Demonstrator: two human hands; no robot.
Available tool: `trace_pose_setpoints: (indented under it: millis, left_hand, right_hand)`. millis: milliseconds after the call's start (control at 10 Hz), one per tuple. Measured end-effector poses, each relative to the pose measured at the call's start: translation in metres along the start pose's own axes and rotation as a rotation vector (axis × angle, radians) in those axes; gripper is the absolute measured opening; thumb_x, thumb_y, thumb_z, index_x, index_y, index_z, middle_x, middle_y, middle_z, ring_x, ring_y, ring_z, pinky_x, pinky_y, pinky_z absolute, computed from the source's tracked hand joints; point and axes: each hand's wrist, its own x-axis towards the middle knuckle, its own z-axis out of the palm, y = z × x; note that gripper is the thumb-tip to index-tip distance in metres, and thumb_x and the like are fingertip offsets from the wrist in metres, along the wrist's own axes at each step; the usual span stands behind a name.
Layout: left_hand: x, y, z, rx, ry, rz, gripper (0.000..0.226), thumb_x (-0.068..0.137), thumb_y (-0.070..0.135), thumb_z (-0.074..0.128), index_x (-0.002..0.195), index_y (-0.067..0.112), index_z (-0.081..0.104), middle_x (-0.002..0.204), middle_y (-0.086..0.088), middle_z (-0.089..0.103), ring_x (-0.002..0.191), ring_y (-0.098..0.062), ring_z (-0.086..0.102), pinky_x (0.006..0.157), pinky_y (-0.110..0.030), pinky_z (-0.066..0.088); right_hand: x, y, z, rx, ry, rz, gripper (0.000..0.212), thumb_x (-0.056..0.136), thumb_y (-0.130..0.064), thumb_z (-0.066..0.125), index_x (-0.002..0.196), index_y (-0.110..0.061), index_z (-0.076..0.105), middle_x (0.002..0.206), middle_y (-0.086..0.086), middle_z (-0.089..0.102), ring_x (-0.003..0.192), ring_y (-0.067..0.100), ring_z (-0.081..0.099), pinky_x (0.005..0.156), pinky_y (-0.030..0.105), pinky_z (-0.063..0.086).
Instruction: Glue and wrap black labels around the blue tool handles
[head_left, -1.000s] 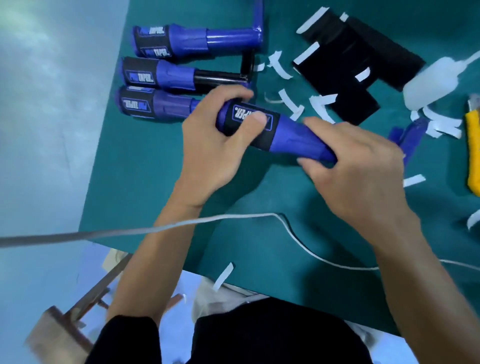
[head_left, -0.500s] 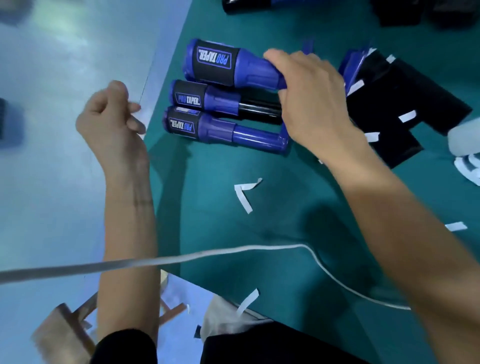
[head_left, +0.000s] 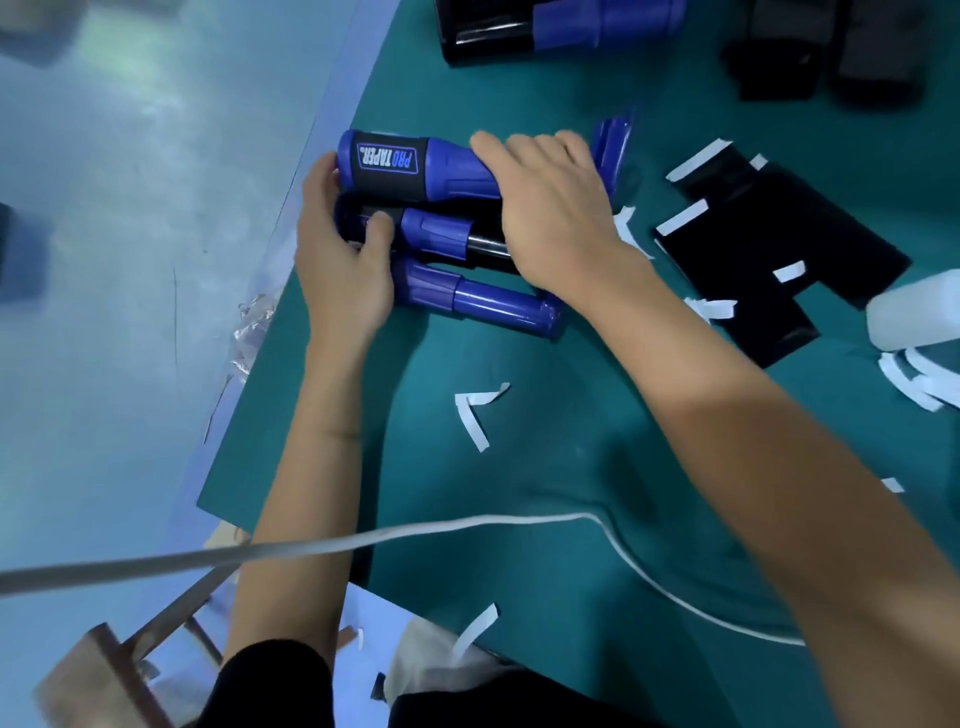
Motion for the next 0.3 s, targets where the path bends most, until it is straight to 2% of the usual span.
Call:
trace_pose_setpoints:
  millis: [100,200,300]
  left_hand:
    - [-0.01,0.002,0.005,0.084,0.07,0.019,0.055,0.092,0.025,0.059,0.146,0.031,0.051,0.138,0.029,0.052,0.132,-0.005,0.053,0.104,-0.045,0.051]
    - [-0.028,-0.005,0.004,0.144,0.181,0.149,0.056,0.093,0.02,0.062,0.148,0.02,0.051,0.146,0.013,0.052,0.143,-0.02,0.046,0.114,-0.045,0.043]
    - [-0.065,-0.007,0.002,0.15,0.165,0.411,0.042,0.094,0.008,0.064,0.136,0.012,0.064,0.136,0.006,0.061,0.133,-0.02,0.054,0.115,-0.035,0.04]
  right_hand:
    - [-0.012,-0.001,-0.015,0.13,-0.035,0.027,0.078,0.087,0.0,0.05,0.161,-0.015,0.029,0.146,0.007,0.049,0.135,0.031,0.043,0.127,0.044,0.015]
    - [-0.053,0.004,-0.046,0.254,0.039,0.096,0.077,0.089,-0.004,0.06,0.16,-0.017,0.033,0.157,0.004,0.043,0.145,0.025,0.038,0.127,0.036,0.014]
    - [-0.122,0.019,-0.096,0.559,0.208,0.186,0.064,0.092,-0.014,0.065,0.152,-0.03,0.049,0.147,-0.012,0.056,0.136,0.008,0.051,0.117,0.016,0.028]
